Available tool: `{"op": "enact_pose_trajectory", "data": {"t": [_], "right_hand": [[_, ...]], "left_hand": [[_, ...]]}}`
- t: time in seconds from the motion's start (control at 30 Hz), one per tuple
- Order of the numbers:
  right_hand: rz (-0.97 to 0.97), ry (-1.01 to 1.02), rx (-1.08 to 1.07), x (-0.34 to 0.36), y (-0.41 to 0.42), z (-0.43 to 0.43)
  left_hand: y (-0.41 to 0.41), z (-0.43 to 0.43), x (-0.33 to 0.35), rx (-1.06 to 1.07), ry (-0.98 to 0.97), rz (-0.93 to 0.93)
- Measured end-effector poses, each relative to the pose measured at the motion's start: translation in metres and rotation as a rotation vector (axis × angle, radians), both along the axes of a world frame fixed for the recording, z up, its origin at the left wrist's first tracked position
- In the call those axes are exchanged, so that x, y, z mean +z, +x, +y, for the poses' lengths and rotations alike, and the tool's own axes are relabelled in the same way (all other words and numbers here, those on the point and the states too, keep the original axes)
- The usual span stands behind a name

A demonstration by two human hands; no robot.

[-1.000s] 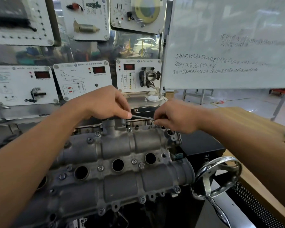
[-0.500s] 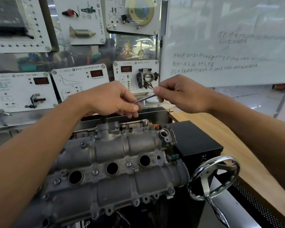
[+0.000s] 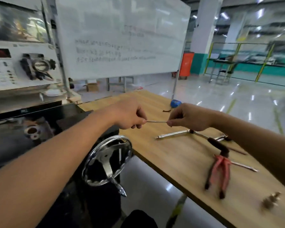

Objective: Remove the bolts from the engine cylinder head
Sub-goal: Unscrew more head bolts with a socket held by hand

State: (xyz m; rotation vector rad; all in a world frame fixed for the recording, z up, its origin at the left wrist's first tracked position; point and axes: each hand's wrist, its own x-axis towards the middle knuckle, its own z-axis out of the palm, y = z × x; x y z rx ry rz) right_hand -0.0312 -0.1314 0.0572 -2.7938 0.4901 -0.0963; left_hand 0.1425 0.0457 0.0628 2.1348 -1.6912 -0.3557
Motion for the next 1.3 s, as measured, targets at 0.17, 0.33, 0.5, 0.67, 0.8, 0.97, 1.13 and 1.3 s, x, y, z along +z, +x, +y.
{"op": "enact_pose_trajectory", "data": {"t": [0.17,0.33,0.5,0.67,0.8,0.97,1.13,1.3], "right_hand": [[0.202,-0.173,-0.081,-0.056,-0.032,-0.035],[0.222,-0.163,-0.121,-0.091,-0.045,-0.06],[-0.007,-0.162,-0.588,-0.104,-0.037,-0.114],[0.12,-0.078,-0.678,-0.131,-0.007,-0.138],[0.068,-0.05,-0.713,-0.138,0.008,-0.151],[-0.002,-0.026,-0.745,-0.151,0.015,-0.155],[0.109,0.012,-0.679,-0.14,0.027,-0.15],[0.087,0.053,-0.649,-0.14,0.041,-0.146]], "left_hand": [[-0.037,-0.067,-0.082,-0.021,0.104,-0.112],[-0.047,-0.102,-0.137,0.038,0.16,-0.117],[-0.036,-0.126,-0.156,0.176,-0.316,0.014],[-0.018,-0.155,-0.171,0.317,-0.135,-0.153],[-0.014,-0.165,-0.168,0.215,-0.04,-0.222],[-0.015,-0.164,-0.163,0.167,0.022,-0.351],[-0.014,-0.156,-0.162,0.202,-0.001,-0.362],[-0.015,-0.147,-0.153,0.289,0.015,-0.354]]}}
